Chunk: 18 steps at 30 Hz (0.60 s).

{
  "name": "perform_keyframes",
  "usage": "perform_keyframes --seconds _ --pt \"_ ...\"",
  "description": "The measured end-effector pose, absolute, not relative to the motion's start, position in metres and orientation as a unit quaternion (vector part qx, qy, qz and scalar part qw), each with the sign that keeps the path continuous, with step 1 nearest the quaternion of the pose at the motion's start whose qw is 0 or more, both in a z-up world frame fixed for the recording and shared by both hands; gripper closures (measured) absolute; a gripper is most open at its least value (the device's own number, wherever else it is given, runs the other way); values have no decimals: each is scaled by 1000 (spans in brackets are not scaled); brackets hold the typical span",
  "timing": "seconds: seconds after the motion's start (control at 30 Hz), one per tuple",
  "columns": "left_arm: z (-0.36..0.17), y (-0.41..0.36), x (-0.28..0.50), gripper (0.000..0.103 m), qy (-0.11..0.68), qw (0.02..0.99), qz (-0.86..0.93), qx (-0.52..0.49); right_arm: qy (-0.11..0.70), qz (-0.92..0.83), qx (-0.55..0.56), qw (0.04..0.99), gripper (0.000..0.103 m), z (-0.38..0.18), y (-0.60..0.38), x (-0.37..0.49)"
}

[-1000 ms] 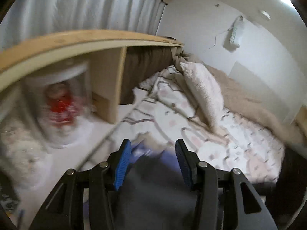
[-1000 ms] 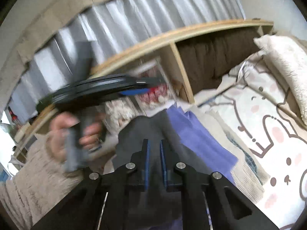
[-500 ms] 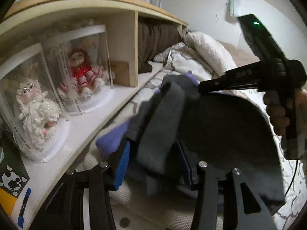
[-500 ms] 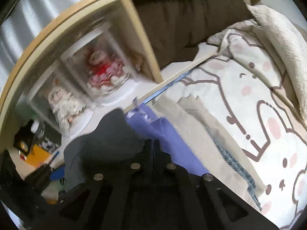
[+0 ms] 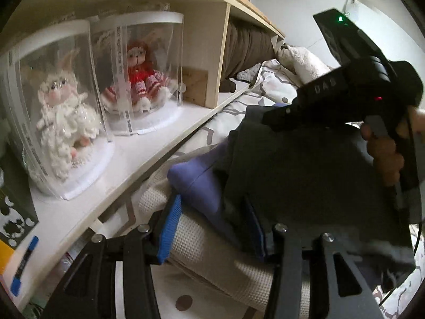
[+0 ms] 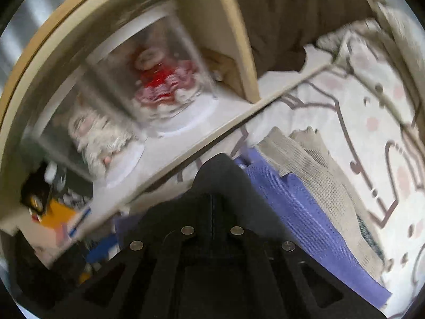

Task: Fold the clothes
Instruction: 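Lower the folded shirt onto the purple clothes stack and open both tools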

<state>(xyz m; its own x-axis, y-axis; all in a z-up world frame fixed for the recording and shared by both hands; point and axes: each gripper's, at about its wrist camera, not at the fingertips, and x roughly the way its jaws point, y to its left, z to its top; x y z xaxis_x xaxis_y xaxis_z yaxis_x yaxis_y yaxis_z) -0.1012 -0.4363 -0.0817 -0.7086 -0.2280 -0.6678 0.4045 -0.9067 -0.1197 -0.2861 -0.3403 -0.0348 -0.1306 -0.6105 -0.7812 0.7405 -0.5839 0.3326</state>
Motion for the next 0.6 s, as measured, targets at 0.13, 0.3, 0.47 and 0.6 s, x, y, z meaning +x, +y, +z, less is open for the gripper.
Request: perform_keyframes --seconds 0.13,0.3,0.47,0.6 --pt "-80 -432 -99 55 119 174 -915 345 11 -758 489 431 103 -33 -324 -306" --pt "-65 -430 -87 55 118 180 -918 334 -51 -765 490 415 103 -29 -298 -323" --pt "-27 -406 -68 55 113 152 -940 283 -60 -762 441 470 103 -4 -234 -297" --pt "-21 -357 -69 55 99 80 -952 280 -54 -751 436 493 103 -13 -203 -274"
